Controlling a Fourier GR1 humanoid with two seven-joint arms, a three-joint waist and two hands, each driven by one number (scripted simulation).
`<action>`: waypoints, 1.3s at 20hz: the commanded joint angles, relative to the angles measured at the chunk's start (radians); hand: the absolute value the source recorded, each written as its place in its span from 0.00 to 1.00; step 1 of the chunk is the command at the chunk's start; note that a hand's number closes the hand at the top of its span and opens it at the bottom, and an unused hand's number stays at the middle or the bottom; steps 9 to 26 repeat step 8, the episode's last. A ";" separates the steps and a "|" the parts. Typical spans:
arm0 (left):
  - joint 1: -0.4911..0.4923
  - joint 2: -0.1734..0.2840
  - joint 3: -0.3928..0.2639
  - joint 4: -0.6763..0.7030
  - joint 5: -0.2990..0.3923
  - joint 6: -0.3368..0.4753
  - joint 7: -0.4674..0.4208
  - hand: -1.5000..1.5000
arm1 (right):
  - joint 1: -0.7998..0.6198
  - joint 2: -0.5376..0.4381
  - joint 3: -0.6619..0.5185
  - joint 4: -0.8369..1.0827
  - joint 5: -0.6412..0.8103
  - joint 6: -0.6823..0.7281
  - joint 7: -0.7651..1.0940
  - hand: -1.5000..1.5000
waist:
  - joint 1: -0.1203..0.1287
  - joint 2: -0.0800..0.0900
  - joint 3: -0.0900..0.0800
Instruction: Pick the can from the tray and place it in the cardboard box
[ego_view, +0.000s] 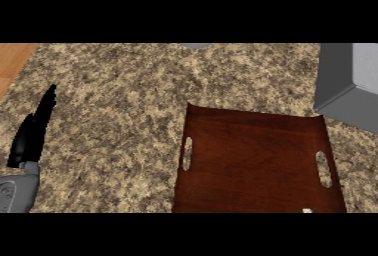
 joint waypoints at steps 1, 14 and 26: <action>-0.003 0.001 0.008 0.002 0.001 0.008 -0.006 0.50 | 0.050 -0.074 -0.009 -0.003 -0.009 0.116 -0.054 0.00 | -0.015 0.005 0.004; 0.010 -0.003 0.001 -0.006 -0.004 0.008 -0.013 0.50 | 0.098 -0.104 0.021 -0.042 0.017 0.151 -0.067 0.00 | -0.003 0.006 0.007; 0.010 -0.003 0.001 -0.006 -0.004 0.008 -0.013 0.50 | 0.098 -0.104 0.021 -0.042 0.017 0.151 -0.067 0.00 | -0.003 0.006 0.007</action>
